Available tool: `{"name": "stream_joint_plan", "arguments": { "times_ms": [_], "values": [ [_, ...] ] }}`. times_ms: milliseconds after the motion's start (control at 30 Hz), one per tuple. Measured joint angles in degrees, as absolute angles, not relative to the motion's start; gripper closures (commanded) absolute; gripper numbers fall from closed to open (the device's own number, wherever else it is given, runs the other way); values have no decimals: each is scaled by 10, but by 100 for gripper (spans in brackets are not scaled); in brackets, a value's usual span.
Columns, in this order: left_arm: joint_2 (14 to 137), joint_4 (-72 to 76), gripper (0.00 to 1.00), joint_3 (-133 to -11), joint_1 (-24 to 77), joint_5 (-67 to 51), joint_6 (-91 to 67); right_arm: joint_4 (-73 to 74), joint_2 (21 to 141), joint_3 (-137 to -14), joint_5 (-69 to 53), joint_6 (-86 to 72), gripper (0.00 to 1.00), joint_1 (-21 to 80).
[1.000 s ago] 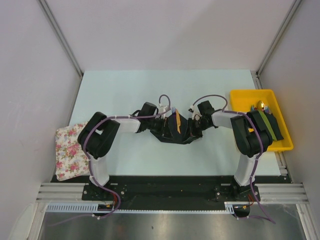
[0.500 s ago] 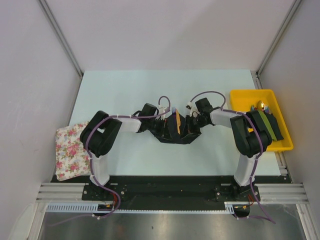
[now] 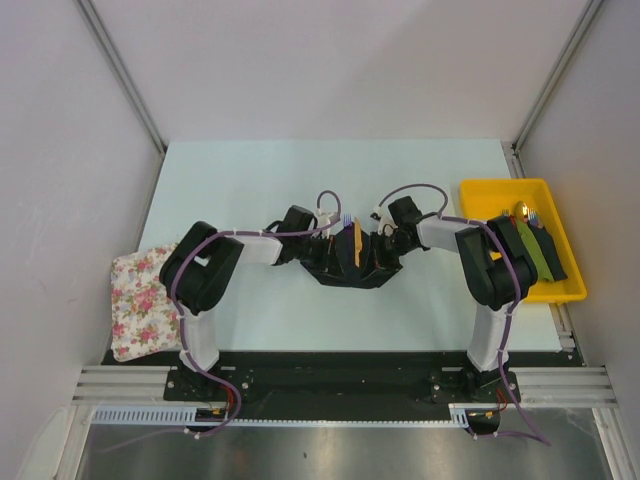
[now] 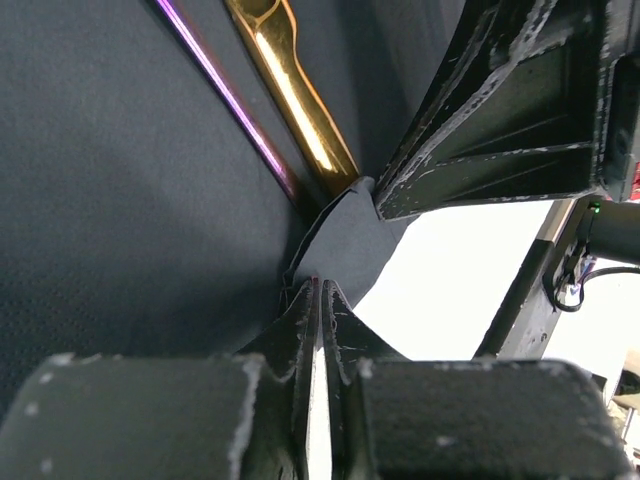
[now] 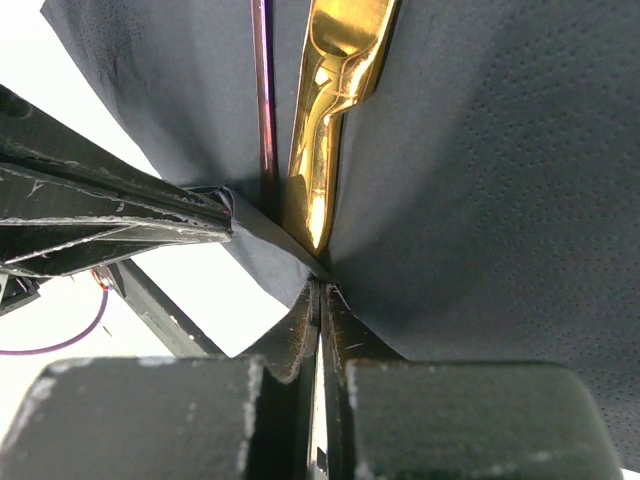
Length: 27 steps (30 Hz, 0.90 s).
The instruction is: Place the utensils on the paper napkin and roll it up
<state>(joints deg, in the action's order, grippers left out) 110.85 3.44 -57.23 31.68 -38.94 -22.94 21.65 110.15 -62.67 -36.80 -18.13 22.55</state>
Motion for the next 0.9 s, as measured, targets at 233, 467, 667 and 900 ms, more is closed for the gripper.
{"name": "stream_joint_plan", "arguments": {
  "times_ms": [233,467,667,900],
  "values": [
    [1107,39,94,-572,317,-385,-230,226,1103,-634,-364,-179,94,228],
    [1112,39,98,-573,317,-377,-234,235,1100,-641,-359,-174,79,231],
    [1112,39,98,-573,317,-376,-236,244,1072,-643,-348,-163,63,227],
    [1112,39,99,-572,317,-376,-236,265,1039,-643,-331,-144,46,183]
  ]
}}
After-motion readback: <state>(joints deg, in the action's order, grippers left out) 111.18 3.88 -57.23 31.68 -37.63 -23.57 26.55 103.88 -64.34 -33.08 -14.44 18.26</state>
